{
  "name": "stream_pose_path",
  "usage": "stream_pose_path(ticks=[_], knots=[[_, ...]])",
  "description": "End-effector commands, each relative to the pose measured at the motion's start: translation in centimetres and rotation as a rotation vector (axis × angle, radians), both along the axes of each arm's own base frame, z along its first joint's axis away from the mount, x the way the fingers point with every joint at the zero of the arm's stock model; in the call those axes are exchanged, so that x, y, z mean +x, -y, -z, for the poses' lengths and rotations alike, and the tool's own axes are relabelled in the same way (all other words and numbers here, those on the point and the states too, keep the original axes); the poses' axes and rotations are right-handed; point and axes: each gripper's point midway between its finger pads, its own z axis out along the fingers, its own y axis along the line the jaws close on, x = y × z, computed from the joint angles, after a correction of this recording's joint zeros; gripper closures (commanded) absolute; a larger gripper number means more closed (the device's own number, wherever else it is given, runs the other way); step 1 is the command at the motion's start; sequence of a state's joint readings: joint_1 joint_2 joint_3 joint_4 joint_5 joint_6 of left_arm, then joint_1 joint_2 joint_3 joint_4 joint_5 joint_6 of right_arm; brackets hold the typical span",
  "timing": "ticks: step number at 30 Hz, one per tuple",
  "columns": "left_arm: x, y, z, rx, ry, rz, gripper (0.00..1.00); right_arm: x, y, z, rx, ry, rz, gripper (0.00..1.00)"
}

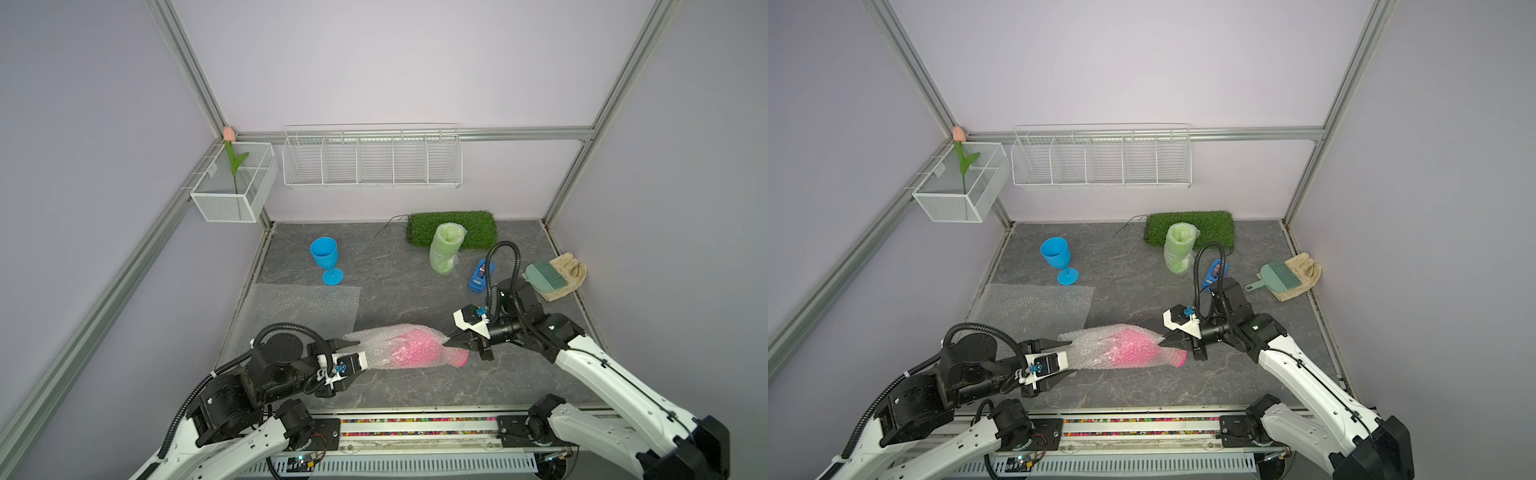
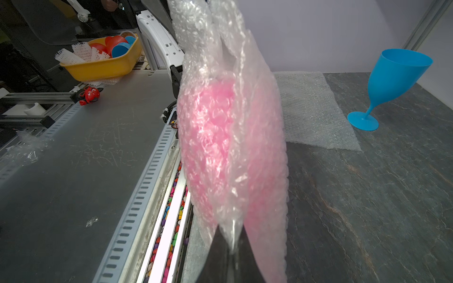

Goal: Wrap wine glasses in bubble wrap
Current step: Wrap the wine glass in bubble wrap.

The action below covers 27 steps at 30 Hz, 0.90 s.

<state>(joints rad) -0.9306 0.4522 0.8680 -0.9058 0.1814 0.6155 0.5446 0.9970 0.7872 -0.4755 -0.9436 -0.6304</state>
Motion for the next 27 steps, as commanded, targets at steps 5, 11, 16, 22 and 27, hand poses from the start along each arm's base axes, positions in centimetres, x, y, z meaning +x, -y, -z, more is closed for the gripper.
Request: stream_pose_path(ticks=[5, 11, 16, 22, 27], knots=[[-0.6, 0.3, -1.1, 0.004, -0.004, 0.042, 0.85, -0.2, -1.0, 0.4, -0.013, 0.013, -0.032, 0.93], [0.4, 0.7, -1.8, 0.052, 0.012, 0.032, 1.00, 0.4, -3.5, 4.0, -0.030, 0.039, -0.015, 0.93], [1.3, 1.7, -1.5, 0.110, 0.004, 0.038, 1.00, 2.1, -5.4, 6.9, -0.002, 0.077, 0.034, 0.93], [2.4, 3.3, -1.1, 0.178, -0.023, 0.057, 1.00, 4.6, -6.9, 9.1, 0.074, 0.141, 0.116, 0.93], [3.4, 4.6, -0.7, 0.227, -0.048, 0.065, 1.00, 6.4, -7.2, 11.1, 0.106, 0.188, 0.198, 0.93]])
